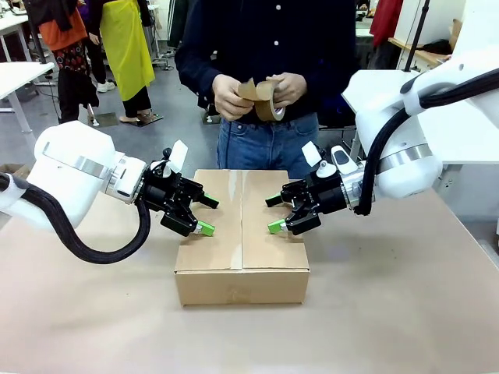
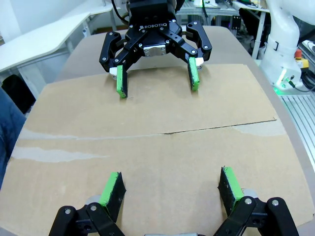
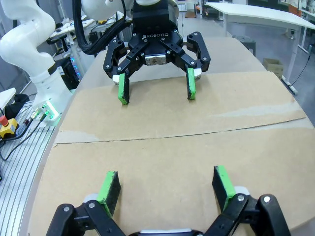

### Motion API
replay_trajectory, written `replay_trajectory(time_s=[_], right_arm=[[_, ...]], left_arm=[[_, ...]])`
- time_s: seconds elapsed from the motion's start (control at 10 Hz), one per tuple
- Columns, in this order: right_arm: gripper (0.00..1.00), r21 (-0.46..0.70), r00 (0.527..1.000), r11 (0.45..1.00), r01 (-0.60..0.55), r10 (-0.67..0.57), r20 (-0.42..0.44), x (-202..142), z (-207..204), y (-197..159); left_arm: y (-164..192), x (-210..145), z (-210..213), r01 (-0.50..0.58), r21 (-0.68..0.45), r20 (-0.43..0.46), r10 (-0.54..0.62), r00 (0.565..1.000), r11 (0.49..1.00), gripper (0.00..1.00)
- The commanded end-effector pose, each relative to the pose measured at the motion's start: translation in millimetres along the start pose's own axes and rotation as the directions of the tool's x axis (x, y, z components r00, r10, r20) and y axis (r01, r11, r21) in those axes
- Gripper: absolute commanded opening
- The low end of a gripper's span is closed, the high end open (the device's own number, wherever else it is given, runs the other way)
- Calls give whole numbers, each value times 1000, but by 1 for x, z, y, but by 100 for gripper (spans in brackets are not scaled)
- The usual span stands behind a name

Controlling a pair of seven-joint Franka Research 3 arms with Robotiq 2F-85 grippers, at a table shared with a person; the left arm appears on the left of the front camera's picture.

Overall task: Pack the gift set into the box.
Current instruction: Press and hold the closed box until the human finishes sealing it.

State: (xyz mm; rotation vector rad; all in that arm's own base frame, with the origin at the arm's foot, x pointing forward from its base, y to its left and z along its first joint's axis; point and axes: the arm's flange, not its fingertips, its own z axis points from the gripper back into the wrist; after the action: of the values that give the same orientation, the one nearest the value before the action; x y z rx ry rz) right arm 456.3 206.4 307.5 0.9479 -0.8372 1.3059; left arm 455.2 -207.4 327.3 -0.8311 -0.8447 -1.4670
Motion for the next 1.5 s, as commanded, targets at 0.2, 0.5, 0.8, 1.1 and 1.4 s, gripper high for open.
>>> replay_trajectory(time_s=[0.2,0.5,0.8,1.1,1.4], right_arm=[[100,1,1000,1000,4,-4,-4,-3,-1,0],[100,1,1000,1000,4,-4,-4,-3,-1,0],[100,1,1000,1000,4,-4,-4,-3,-1,0],[100,1,1000,1000,4,-4,-4,-3,-1,0],[100,1,1000,1000,4,-4,-4,-3,-1,0]], left_arm=[[-2,-1,-2,7,2,-14,-7,1000,1000,100],[-2,-1,-2,7,2,-14,-7,1000,1000,100],[-2,-1,-2,7,2,-14,-7,1000,1000,100],[-2,-1,-2,7,2,-14,-7,1000,1000,100],[-2,-1,-2,7,2,-14,-7,1000,1000,100]])
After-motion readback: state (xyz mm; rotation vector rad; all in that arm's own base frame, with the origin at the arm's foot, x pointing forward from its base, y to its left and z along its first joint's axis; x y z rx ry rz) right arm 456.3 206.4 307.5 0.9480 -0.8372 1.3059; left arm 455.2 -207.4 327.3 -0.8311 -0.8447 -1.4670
